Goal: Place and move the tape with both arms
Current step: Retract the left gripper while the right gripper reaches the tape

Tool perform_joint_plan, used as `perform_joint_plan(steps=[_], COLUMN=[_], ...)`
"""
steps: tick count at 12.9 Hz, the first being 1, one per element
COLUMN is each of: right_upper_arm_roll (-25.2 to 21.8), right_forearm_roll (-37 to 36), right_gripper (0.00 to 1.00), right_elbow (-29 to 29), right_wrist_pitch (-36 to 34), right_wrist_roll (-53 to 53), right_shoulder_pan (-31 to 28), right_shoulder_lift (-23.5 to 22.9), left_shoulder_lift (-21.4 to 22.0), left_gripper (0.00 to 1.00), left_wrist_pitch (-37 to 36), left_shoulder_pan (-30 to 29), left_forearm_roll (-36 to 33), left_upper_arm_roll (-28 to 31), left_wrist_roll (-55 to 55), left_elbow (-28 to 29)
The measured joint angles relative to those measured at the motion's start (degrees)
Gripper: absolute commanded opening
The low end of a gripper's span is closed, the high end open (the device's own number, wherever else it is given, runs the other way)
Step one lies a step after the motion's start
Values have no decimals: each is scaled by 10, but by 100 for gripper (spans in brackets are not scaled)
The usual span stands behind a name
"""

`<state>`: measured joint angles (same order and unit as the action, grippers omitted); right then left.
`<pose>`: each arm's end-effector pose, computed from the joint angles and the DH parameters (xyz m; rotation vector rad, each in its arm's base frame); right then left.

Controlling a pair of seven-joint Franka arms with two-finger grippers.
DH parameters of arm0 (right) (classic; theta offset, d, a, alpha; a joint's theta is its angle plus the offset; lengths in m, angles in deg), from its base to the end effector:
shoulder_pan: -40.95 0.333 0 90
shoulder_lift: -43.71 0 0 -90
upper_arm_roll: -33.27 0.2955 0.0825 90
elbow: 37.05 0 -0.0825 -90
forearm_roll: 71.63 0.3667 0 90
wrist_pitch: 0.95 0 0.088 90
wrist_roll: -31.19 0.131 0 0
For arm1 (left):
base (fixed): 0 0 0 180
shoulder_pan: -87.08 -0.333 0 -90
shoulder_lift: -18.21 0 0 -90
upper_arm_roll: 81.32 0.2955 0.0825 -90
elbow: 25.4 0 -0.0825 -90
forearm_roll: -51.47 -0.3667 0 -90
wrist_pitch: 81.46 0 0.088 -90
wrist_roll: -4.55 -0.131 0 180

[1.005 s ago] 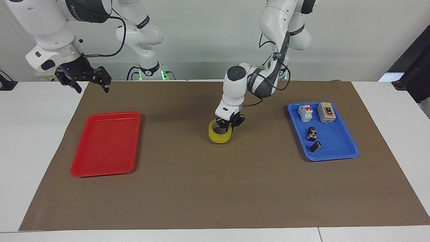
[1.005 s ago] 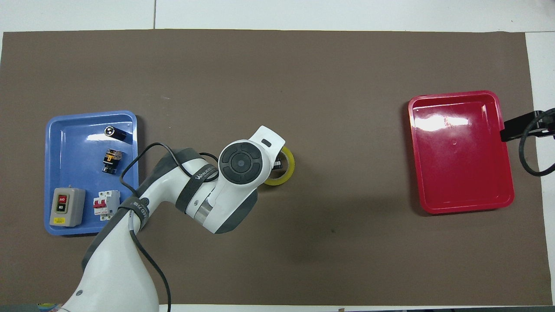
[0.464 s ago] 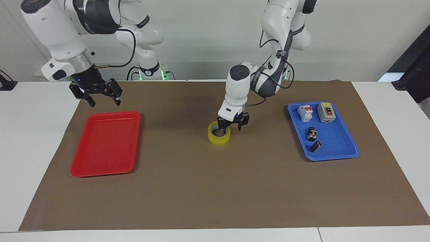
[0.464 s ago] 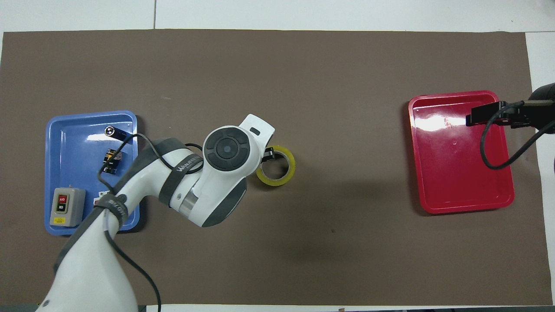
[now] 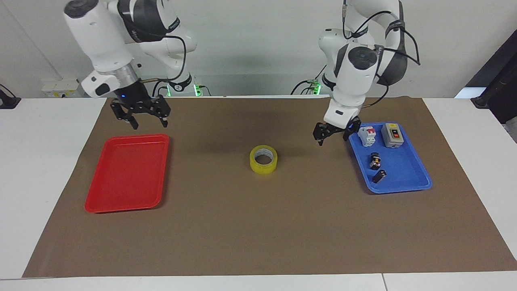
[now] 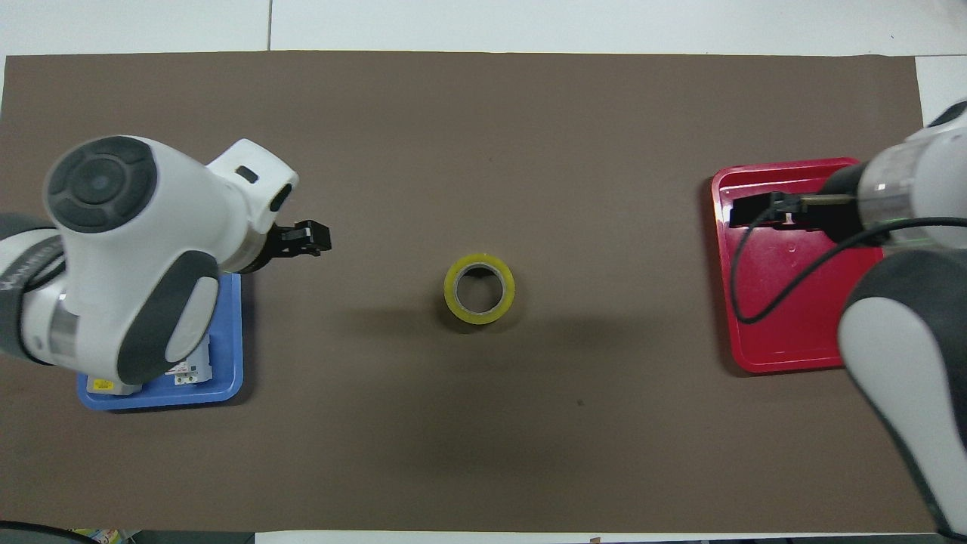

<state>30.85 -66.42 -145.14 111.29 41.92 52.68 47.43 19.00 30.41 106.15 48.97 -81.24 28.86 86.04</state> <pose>0.5357 0.0955 0.5048 -3.0235 0.0809 -0.1812 0.5132 -0.1725 0.4485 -3.1089 -0.1198 -0.0541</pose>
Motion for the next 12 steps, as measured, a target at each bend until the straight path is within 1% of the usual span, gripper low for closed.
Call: perform_joint_plan(steps=[1,3,5,7,9,10,12], right_upper_arm_roll=[2,4,4,4,4,4,4], right_forearm_roll=[-2,-2,-6,-42,-104,-120,-125], right_gripper=[100,100,100,100,100,100,100], right_elbow=[-10,-18,-17,-16,-16,-16,-11], right_wrist_pitch=[34,101,152,165,177,185,187], right_wrist_roll=[22,52,82,134,234,265,277], right_shoulder_pan=[28,64,99,148,205,225,235], right_shoulder_lift=[-24,-83,-131,-167,-203,-220,-231], left_shoulder_lift=[12,35,48,50,48,45,35], left_gripper=[100,100,100,100,100,100,100], left_wrist_pitch=[-12,-40,-81,-123,-169,-195,-239], left_shoulder_pan=[-28,-81,-125,-158,-185,-198,-217], left_forearm_roll=[5,13,16,26,29,29,29], left_upper_arm_roll=[1,4,6,7,7,7,8], left_wrist_roll=[-37,-102,-148,-181,-219,-242,-273], left_elbow=[0,-3,-28,-80,-125,-147,-185])
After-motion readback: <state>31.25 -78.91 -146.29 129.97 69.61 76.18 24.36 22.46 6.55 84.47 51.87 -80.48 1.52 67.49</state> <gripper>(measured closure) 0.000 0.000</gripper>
